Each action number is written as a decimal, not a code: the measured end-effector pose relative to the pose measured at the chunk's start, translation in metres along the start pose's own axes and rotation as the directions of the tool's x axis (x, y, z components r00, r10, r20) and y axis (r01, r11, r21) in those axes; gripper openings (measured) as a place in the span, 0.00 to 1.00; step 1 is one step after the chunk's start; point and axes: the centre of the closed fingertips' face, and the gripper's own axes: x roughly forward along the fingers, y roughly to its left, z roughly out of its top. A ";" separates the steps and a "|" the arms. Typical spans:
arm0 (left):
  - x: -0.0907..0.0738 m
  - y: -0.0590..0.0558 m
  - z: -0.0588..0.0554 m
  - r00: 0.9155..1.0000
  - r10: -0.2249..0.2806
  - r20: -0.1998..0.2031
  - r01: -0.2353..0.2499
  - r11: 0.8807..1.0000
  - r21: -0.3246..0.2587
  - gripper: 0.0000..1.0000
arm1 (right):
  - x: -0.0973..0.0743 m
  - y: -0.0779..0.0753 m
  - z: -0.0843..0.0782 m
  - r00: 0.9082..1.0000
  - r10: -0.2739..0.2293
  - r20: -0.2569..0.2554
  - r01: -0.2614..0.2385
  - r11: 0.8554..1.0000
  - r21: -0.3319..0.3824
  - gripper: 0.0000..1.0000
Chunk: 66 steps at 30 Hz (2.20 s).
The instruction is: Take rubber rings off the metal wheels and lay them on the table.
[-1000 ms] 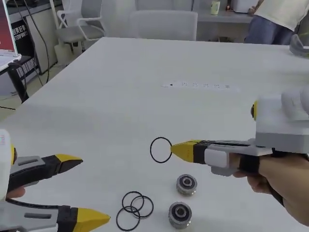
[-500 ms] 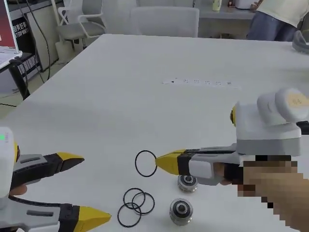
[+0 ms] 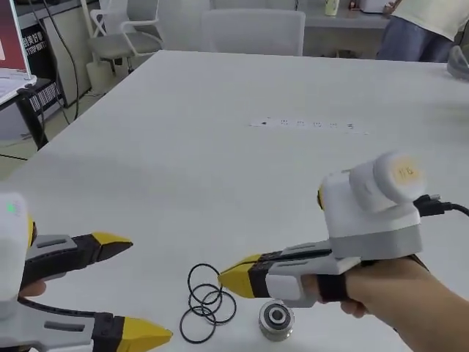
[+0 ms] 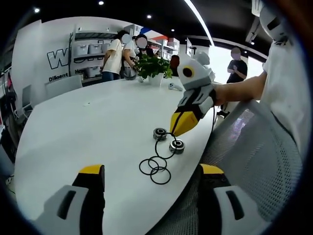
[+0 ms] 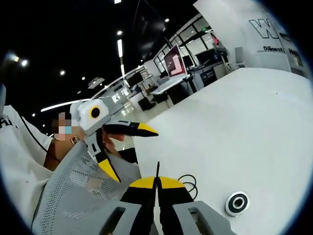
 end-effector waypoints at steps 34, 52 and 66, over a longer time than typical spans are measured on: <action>0.002 -0.003 -0.005 1.000 -0.013 -0.028 0.013 1.000 0.002 0.76 | 0.018 -0.031 -0.053 0.978 -0.096 -0.184 0.094 0.995 -0.019 0.00; 0.001 -0.003 -0.005 1.000 -0.007 -0.027 0.007 1.000 0.011 0.76 | 0.019 -0.039 -0.058 0.964 -0.157 -0.215 0.136 0.985 -0.107 0.00; 0.000 -0.002 -0.003 1.000 -0.004 -0.018 0.004 1.000 0.011 0.76 | 0.019 -0.034 -0.046 0.968 -0.159 -0.194 0.140 0.984 -0.112 0.07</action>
